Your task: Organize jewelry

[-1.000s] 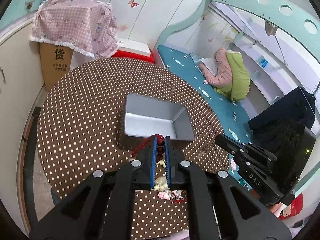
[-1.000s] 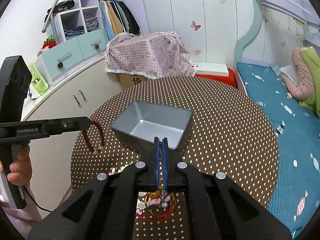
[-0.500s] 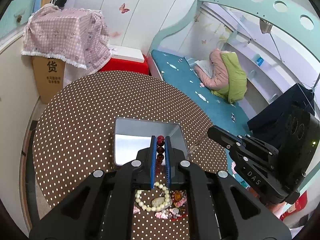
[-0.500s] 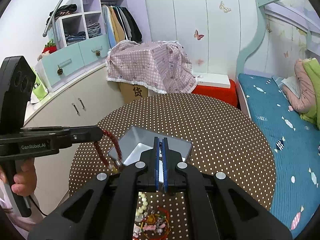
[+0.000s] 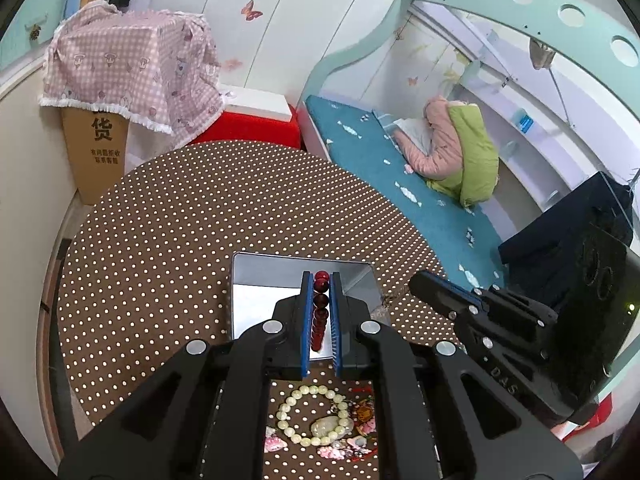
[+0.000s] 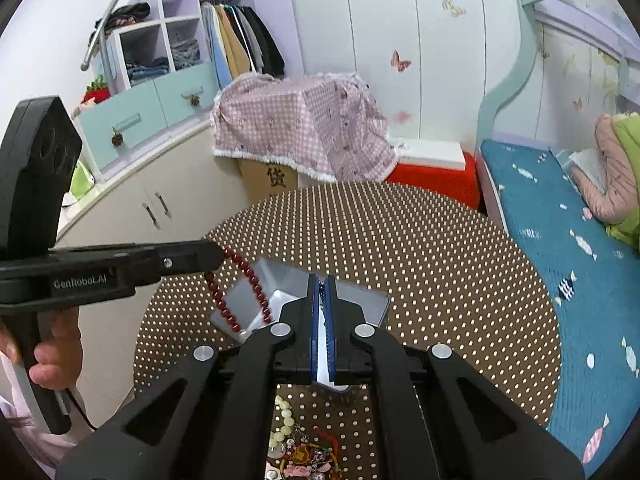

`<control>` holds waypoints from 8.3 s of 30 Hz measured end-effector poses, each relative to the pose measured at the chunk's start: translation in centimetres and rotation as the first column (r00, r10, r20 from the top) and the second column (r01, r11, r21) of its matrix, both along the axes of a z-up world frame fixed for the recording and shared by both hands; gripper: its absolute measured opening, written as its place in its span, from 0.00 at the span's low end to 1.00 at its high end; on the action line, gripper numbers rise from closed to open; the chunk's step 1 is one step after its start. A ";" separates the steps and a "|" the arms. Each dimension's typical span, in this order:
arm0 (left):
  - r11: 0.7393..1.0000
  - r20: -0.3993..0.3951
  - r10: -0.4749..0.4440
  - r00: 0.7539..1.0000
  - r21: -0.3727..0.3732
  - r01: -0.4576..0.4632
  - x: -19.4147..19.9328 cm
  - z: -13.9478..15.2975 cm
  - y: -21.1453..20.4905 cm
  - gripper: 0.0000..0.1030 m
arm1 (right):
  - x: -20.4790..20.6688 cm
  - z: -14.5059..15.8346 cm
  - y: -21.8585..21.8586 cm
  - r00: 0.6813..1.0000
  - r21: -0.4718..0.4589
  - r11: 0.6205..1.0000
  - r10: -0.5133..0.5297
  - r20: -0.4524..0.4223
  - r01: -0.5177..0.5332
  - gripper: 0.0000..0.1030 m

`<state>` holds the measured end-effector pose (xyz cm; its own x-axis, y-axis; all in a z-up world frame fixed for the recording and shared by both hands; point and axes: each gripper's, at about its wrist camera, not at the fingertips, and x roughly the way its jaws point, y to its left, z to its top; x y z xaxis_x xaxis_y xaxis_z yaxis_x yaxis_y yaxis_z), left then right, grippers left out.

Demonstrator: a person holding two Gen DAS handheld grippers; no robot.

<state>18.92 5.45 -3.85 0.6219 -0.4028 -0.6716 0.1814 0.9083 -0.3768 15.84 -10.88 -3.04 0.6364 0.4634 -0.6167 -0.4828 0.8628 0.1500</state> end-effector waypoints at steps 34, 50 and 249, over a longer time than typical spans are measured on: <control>0.992 -0.034 0.032 0.999 0.126 -0.027 -4.5 -2.6 -0.8 0.36 | -2.9 -1.5 -0.7 0.998 -0.038 0.999 -0.017 -0.066 0.015 0.33; 0.977 -0.088 0.116 0.989 0.192 -0.097 -8.9 -5.8 1.2 0.68 | -3.8 -6.9 1.4 0.971 -0.091 0.995 0.019 -0.237 -0.041 0.34; 0.963 0.019 0.008 1.000 0.268 -0.013 -3.7 -4.0 -4.9 0.46 | -0.4 -1.4 -1.7 0.991 -0.045 0.996 -0.083 -0.107 0.079 0.43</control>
<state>15.23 0.56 -7.90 0.6382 -0.2025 -0.7428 0.1756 0.9777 -0.1156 15.45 -12.53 -4.44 0.5991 0.3862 -0.7014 -0.3941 0.9048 0.1615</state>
